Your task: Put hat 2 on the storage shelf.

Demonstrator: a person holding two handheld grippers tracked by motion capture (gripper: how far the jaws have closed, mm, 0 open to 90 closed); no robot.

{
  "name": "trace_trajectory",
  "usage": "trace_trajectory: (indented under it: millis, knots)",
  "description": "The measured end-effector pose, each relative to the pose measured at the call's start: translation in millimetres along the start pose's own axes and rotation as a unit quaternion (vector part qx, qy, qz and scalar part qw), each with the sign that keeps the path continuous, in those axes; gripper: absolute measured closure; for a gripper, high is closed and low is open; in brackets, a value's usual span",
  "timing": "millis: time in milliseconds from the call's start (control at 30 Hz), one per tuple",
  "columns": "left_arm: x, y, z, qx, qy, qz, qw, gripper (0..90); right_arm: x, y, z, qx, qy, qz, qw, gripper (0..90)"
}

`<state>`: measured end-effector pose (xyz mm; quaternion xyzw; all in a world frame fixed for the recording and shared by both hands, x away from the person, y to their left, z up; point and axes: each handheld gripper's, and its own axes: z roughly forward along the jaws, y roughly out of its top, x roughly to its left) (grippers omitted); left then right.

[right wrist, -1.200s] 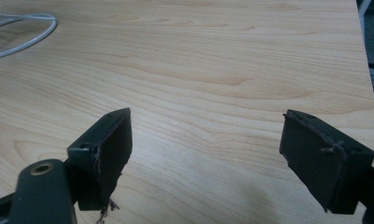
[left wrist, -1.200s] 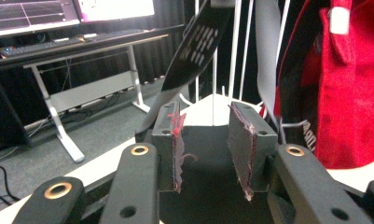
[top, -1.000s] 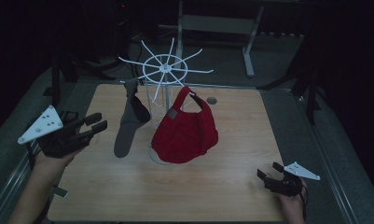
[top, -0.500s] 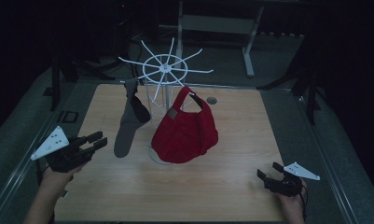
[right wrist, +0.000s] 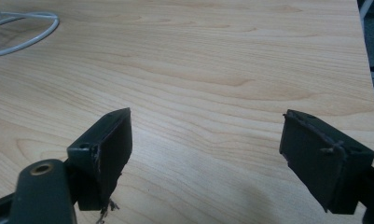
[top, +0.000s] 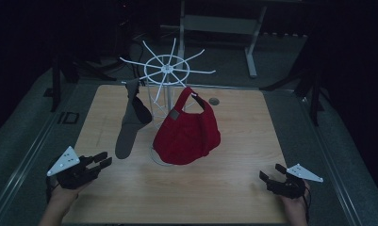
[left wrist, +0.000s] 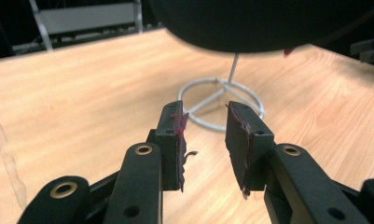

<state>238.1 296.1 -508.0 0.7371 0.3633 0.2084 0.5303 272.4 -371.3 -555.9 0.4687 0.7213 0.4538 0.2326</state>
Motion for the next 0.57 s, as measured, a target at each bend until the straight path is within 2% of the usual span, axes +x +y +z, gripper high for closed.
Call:
trace_trajectory:
  millis: [167, 333, 567]
  knots:
    - [-6.4, -16.1, 8.8, 0.021, -0.004, 0.003, 0.9998, 67.7, 0.3, 0.0, 0.0, -0.001, -0.003, -0.002, 1.0, 16.9]
    - [-11.3, -25.5, 13.6, 0.028, -0.005, 0.005, 0.9996, 67.7, 0.9, -0.1, -0.2, -0.002, -0.005, -0.002, 1.0, 16.9]
    - [-12.0, -30.2, 13.0, 0.033, -0.003, 0.003, 0.9994, 67.8, 0.6, 0.2, 0.5, 0.002, -0.005, -0.004, 1.0, 16.9]
